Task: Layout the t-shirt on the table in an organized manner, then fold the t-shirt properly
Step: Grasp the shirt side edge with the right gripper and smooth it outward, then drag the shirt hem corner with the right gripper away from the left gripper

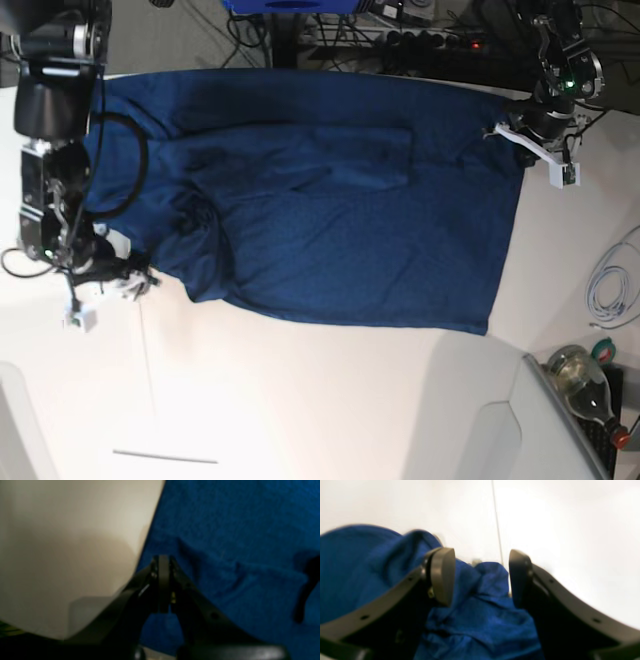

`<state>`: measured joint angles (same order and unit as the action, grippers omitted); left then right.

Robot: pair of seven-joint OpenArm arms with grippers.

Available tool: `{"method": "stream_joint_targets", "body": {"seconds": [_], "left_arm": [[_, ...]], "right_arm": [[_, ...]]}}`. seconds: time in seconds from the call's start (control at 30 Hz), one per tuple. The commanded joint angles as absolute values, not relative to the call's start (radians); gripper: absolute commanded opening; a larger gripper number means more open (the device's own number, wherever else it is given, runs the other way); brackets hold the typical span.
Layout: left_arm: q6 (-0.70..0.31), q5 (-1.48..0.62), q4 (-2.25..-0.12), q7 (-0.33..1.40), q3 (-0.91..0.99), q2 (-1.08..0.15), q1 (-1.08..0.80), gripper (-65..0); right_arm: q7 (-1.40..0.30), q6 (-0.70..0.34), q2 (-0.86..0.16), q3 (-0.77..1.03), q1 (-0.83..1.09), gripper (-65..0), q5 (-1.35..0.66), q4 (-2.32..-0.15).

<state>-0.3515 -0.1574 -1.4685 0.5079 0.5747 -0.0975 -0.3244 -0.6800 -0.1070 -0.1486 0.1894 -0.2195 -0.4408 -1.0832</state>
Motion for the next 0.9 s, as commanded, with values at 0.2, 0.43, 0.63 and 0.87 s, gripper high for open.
{"method": "stream_joint_targets", "body": {"seconds": [0.2,0.43,0.63,0.87], "left_arm": [[-0.351,-0.154,-1.446,0.489,0.582,-0.111,-0.329,-65.0],[-0.351,-0.153,-1.403,0.489,0.582,-0.116,-0.329,-65.0],[-0.351,-0.153,-1.372,0.487,0.582,-0.117,-0.328,-65.0],[-0.351,-0.153,-1.369,0.487,0.582,-0.119,-0.328,-65.0]], "right_arm": [[-0.608,-0.111,-0.159,0.186,-0.294,-33.2,-0.449,-0.934],[-0.608,-0.113,-0.157,0.196,-0.289,-64.2,-0.450,-0.989],[-0.615,-0.113,-0.159,0.191,-0.288,-65.0,-0.450,-1.109],[-0.615,-0.113,-0.177,0.186,-0.289,-65.0,-0.450,-1.210]]}}
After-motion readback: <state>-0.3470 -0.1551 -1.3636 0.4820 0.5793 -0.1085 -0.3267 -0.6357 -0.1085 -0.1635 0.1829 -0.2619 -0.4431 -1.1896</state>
